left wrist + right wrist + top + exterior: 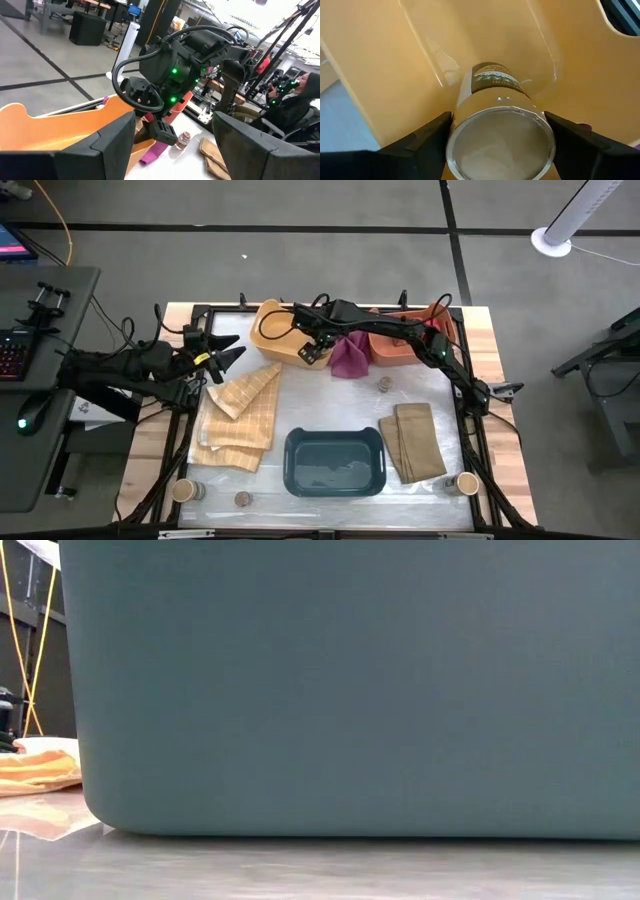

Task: Sort spices by type
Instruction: Put the top right brown seasoning bottle into the yellow bin, then put the right brown seasoning bottle into the yellow bin

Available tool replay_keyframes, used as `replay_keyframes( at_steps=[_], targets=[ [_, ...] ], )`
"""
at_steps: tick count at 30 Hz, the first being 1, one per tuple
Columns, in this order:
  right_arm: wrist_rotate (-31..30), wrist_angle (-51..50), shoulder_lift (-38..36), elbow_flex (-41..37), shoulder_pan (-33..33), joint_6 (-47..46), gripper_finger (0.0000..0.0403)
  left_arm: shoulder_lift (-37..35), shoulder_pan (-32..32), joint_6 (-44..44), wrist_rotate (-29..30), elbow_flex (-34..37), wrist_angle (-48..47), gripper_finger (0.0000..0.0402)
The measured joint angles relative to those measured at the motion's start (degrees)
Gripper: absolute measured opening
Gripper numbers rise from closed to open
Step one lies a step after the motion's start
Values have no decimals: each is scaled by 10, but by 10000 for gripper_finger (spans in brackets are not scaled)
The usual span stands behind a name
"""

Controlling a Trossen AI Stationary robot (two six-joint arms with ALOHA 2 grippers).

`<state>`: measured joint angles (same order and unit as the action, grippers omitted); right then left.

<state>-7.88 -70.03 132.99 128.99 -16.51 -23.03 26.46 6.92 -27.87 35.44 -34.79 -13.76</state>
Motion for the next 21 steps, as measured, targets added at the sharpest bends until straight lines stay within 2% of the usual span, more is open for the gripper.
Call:
replay_keyframes(
  at_steps=[6, 21],
  targets=[
    [-1, 0, 0, 0, 0, 2, 340, 0, 0, -6, 0, 0, 0, 249],
    [-10, 44, -8, 8, -1, 24, 349, 0, 0, -5, -4, 0, -1, 249]
  ],
)
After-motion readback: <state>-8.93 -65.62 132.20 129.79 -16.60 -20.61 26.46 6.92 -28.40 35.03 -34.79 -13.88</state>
